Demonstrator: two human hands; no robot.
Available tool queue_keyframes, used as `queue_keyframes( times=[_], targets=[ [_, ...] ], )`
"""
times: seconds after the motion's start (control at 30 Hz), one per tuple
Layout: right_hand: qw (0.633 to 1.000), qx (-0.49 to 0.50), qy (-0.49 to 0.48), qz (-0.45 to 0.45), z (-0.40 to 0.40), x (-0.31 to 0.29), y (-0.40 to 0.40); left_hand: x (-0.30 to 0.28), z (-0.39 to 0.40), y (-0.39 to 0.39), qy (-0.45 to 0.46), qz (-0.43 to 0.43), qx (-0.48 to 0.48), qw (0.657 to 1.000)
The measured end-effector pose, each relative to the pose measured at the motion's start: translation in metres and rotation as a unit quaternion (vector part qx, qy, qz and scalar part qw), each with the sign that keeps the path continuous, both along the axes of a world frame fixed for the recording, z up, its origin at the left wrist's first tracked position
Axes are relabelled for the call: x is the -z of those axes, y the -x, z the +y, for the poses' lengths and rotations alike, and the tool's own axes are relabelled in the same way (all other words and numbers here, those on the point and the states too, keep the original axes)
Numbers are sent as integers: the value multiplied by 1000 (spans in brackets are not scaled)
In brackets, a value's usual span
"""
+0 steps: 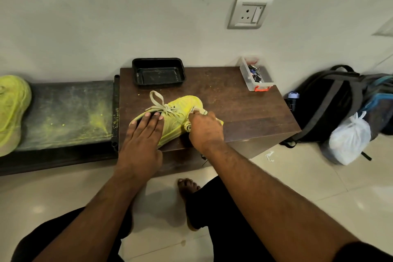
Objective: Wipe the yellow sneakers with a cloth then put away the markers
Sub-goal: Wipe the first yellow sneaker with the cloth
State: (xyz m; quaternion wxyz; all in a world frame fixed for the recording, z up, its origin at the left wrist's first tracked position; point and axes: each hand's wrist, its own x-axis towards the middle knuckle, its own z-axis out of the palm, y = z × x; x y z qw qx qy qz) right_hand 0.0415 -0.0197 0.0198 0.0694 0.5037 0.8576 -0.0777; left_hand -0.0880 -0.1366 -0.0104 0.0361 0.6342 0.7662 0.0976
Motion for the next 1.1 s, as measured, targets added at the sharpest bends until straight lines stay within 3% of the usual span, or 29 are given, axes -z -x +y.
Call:
queue_keyframes(
  times=[0.07, 0.13, 0.17, 0.23, 0.33, 0.4, 0.67, 0.8, 0.9, 0.93, 1.03, 1.07, 1.1],
  targets=[
    [989, 14, 117, 92, -9, -3, -4, 0, 0, 0, -1, 4, 0, 1000],
    [931, 80, 269, 235, -14, -6, -11, -1, 0, 0, 0, 4, 1, 1000],
    [905, 115, 303, 277, -15, -6, -15, -1, 0, 0, 2, 3, 2, 1000],
    [903, 152, 258, 308, -11, -10, -20, 1, 0, 0, 4, 5, 4, 1000],
    [939, 150, 88, 298, 4, -17, -21, 1, 0, 0, 4, 3, 3, 1000],
    [954, 138, 30, 263, 16, -17, -19, 0, 0, 0, 0, -2, 3, 1000],
    [996, 36, 63, 57, -4, -5, 4, 0, 1, -4, -20, -23, -19, 999],
    [983, 1, 114, 141, -39, -1, 13, -4, 4, -2, -11, -45, -30, 998],
    [922, 71, 268, 270, -52, -6, 12, -10, 7, 8, 52, -46, -5, 998],
    [874, 132, 336, 326, -48, -11, 7, -13, 8, 11, 71, -49, -3, 996],
    [674, 271, 513, 457, -28, -22, -13, -18, 11, 18, 96, -58, 8, 994],
    [642, 290, 516, 487, -22, -24, -18, -19, 11, 19, 98, -58, 10, 993],
    [634, 307, 493, 510, -15, -25, -21, -20, 10, 18, 99, -59, 10, 993]
  ],
)
